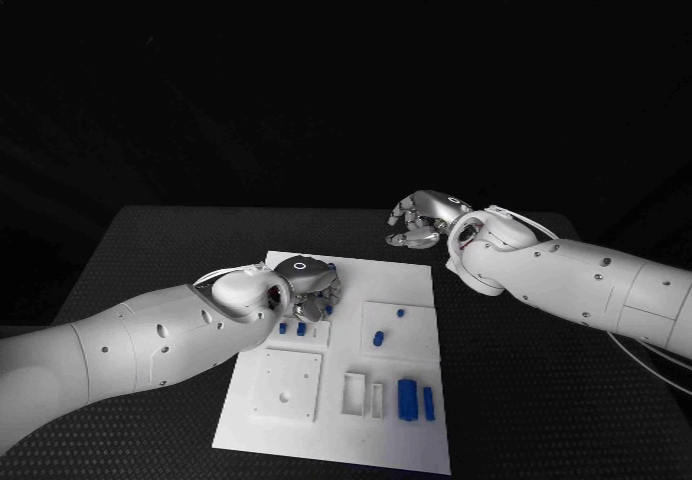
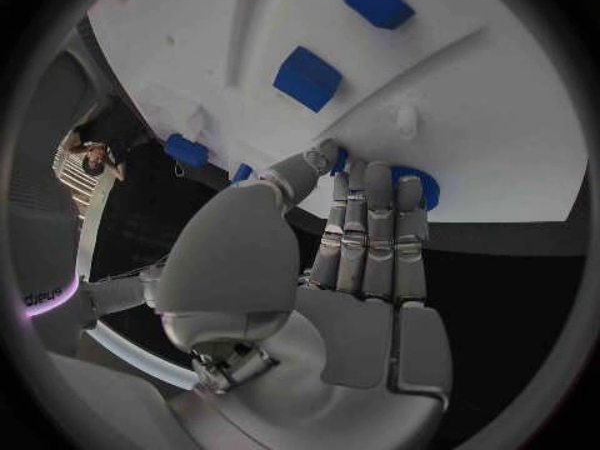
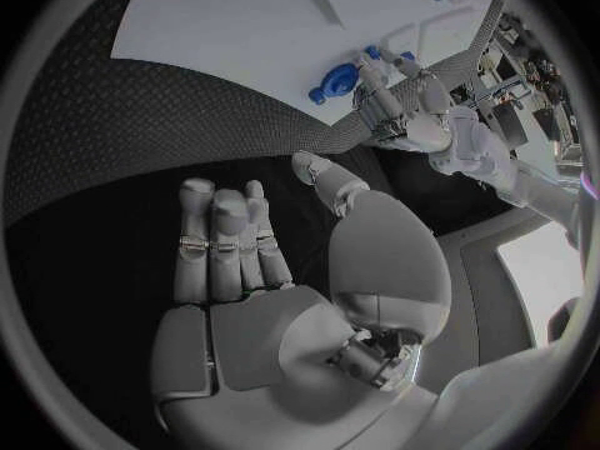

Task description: Assemble the parts on the task board

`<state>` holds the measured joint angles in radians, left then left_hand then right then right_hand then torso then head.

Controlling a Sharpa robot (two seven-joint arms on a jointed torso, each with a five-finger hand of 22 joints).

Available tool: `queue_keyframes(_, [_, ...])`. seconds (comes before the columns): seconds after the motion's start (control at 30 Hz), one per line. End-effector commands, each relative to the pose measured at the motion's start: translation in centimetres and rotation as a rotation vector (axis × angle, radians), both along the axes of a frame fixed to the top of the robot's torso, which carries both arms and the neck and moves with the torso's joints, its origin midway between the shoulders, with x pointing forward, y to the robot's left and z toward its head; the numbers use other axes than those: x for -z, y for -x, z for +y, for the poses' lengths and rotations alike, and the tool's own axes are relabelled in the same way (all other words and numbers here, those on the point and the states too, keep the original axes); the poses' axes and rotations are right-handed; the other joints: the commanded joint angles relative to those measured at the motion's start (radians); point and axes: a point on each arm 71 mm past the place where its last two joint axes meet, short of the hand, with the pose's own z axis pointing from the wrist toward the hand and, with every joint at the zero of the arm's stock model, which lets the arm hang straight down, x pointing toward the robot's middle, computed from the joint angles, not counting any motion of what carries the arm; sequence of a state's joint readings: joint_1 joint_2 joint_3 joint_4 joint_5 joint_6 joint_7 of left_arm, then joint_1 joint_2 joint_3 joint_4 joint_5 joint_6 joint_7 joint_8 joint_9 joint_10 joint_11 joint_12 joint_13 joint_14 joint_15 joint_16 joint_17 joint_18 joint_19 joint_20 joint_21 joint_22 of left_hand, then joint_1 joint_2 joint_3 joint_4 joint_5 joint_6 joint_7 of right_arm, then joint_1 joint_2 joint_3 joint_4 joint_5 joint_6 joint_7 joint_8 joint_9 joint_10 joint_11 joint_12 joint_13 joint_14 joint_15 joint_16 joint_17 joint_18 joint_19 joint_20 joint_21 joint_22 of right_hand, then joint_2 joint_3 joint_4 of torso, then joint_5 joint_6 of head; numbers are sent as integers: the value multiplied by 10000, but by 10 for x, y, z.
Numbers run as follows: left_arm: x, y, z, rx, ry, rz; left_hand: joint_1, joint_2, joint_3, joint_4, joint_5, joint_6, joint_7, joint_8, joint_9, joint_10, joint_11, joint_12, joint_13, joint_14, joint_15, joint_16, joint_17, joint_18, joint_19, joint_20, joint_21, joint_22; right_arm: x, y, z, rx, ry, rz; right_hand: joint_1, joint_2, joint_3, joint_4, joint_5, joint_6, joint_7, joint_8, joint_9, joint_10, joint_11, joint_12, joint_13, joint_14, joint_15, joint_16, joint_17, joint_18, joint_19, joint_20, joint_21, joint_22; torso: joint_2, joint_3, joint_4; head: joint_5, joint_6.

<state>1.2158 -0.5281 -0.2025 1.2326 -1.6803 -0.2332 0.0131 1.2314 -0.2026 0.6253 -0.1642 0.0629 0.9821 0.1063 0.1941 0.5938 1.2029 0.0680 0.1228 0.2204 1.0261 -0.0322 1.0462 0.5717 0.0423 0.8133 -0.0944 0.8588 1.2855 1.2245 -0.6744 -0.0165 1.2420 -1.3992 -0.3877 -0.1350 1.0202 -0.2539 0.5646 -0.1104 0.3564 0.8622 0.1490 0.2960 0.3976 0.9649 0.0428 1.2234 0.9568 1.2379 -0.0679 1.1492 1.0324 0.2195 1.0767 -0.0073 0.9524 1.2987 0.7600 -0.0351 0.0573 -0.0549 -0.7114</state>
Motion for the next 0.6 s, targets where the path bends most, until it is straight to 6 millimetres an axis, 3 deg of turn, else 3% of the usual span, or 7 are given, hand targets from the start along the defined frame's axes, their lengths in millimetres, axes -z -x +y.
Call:
queue_keyframes(0.03, [11, 5, -2, 151, -455, 541, 61, 212, -6, 28, -23, 203, -25, 113, -13, 181, -40, 36, 47, 59, -55, 36, 33, 87, 81, -370, -35, 37, 0, 0, 1, -107, 29, 25, -62, 48, 6, -8, -30, 4, 48, -60, -14, -13, -22, -48, -19, -20, -11, -44, -12, 423, -29, 14, -62, -15, 2, -4, 2, -12, 0])
queue_keyframes(0.13, [12, 6, -2, 139, -516, 575, 129, 374, 34, -20, 21, 359, -36, 207, -26, 362, -66, 67, 58, 118, -84, 77, 59, 80, 111, -401, -23, 83, 0, 0, 1, -109, 32, 28, -60, 49, 7, -9, -31, 4, 48, -60, -14, -12, -22, -48, -21, -19, -12, -44, -13, 423, -28, 14, -62, -15, 6, -4, -1, -10, -5])
queue_keyframes(0.37, [13, 6, -3, 201, -571, 575, 151, 414, 46, -50, 37, 430, -29, 249, -35, 457, -69, 81, 64, 155, -94, 97, 70, 79, 138, -418, -14, 106, 0, 0, 1, -116, 29, 27, -60, 49, 6, -10, -31, 4, 48, -60, -13, -11, -22, -48, -22, -18, -12, -44, -14, 423, -28, 14, -63, -15, 1, 0, 2, -15, -16])
queue_keyframes(0.4, [13, 6, -3, 202, -558, 561, 455, 534, 182, -243, 167, 639, 18, 369, 1, 759, -99, 215, 124, 401, -146, 204, 106, 117, 225, -463, 6, 113, 0, 1, 2, -119, 29, 29, -60, 48, 6, -10, -31, 4, 48, -60, -13, -11, -22, -48, -23, -18, -12, -44, -14, 423, -27, 14, -63, -15, 3, 0, 4, -17, -16])
queue_keyframes(0.6, [14, 6, -3, 208, -454, 466, 431, 695, 189, -364, 199, 901, -61, 520, 9, 1100, -164, 236, 139, 751, -220, 191, 81, 111, 486, -527, 2, 111, 0, 0, 2, -115, 27, 24, -62, 50, 5, -8, -31, 6, 48, -59, -13, -9, -22, -48, -26, -17, -12, -43, -16, 423, -26, 15, -63, -15, 6, -1, -3, -14, -28])
